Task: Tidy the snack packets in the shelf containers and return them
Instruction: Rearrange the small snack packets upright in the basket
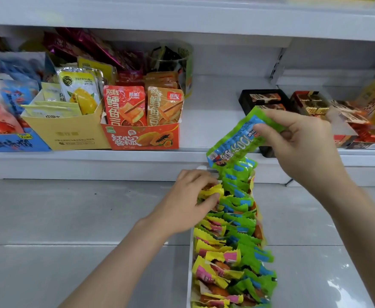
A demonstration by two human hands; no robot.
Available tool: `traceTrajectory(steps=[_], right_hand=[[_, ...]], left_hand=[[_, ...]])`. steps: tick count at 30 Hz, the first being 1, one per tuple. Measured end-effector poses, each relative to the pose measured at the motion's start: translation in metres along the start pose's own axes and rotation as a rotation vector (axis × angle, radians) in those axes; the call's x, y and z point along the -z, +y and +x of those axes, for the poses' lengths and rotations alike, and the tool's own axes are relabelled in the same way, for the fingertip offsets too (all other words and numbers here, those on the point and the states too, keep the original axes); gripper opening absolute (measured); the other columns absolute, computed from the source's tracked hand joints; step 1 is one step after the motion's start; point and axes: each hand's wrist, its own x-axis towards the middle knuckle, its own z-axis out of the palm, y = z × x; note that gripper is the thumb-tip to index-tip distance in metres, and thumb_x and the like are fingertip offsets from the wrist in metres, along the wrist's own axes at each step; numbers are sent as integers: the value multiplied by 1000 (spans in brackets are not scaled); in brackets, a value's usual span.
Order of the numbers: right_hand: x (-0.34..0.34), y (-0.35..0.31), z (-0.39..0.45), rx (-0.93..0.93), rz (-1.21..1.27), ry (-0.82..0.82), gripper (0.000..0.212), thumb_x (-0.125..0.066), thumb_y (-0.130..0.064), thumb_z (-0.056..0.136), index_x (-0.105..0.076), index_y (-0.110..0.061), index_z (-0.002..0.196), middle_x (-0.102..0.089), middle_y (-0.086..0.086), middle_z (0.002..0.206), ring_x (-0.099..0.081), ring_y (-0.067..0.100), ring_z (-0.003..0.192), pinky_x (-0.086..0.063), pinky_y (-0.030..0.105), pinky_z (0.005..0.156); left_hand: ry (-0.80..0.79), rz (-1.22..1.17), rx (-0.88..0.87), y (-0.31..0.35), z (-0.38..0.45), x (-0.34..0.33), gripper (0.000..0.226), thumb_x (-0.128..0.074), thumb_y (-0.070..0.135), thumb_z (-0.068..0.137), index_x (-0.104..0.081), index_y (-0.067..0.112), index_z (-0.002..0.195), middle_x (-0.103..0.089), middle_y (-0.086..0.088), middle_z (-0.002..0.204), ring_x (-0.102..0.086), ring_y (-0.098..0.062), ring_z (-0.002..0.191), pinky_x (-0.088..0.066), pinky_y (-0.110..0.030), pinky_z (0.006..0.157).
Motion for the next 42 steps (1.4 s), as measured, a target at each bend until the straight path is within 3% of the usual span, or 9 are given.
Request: traceTrajectory(steps=[5, 8, 10, 14, 18, 26, 31, 35, 42], right_hand=[[-19, 1, 1, 9, -20, -175, 20, -67, -22, 94, -75, -18, 112, -77, -2, 88, -73, 23, 78, -56, 35, 77], [-38, 4, 6, 32, -88, -272, 25, -69, -23, 93, -74, -15, 116, -77, -3, 99, -68, 13, 85, -38, 3, 80], [-52, 5, 8, 29, -84, -339, 27, -71, -23, 92, -74, -15, 117, -76, 4, 106, -62, 9, 93, -34, -2, 78], [-73, 6, 11, -28, -156, -454, 29, -71, -26, 91, -73, -19, 119, -73, 9, 113, -65, 25, 104, -46, 31, 94], [-65, 8, 23, -21, -240, -430, 31, -82, -34, 79, -78, -22, 107, -75, 3, 99, -67, 19, 94, -45, 23, 81], [-78, 2, 23, -73, -356, -509, 26, -80, -36, 81, -77, -26, 105, -74, -1, 95, -64, 21, 97, -50, 30, 78], [-62, 1, 27, 5, -468, -499, 25, -85, -42, 72, -77, -32, 93, -58, -13, 72, -64, 22, 92, -46, 29, 71], [-78, 4, 7, -83, -433, -600, 24, -82, -38, 78, -77, -28, 99, -73, -2, 94, -65, 22, 97, -47, 28, 75], [-77, 9, 16, -124, -393, -578, 14, -72, -32, 89, -79, -28, 100, -74, 5, 99, -65, 27, 97, -53, 39, 87]], left_hand=[[43, -11, -28, 1, -9, -3, 32, -65, 31, 94, -65, 22, 124, -56, 10, 130, -39, -9, 125, -19, -3, 102], [44, -26, -22, -1, -10, -3, 32, -64, 32, 94, -65, 24, 125, -54, 11, 129, -37, -6, 125, -19, -3, 102], [37, -30, -21, -2, -11, -4, 32, -63, 32, 95, -64, 25, 127, -53, 12, 130, -35, -4, 127, -17, -2, 102], [19, -69, 5, -3, -14, -6, 35, -59, 33, 97, -61, 28, 132, -48, 15, 137, -33, 0, 132, -19, -3, 105], [51, -114, 30, -4, -19, -8, 34, -61, 33, 97, -61, 30, 131, -46, 16, 139, -36, 3, 132, -20, 0, 102], [69, -146, 38, -3, -17, -11, 35, -63, 29, 96, -62, 29, 130, -47, 15, 138, -35, 2, 134, -21, -3, 104], [48, -223, 62, -7, -21, -13, 41, -63, 30, 95, -56, 32, 136, -41, 17, 142, -36, 2, 135, -26, -3, 104], [52, -264, 85, -7, -21, -14, 45, -64, 31, 94, -54, 32, 137, -42, 18, 139, -41, 2, 132, -30, -5, 102], [92, -288, 92, -11, -21, -15, 47, -60, 46, 88, -54, 40, 134, -42, 24, 137, -43, 6, 129, -31, -3, 100]])
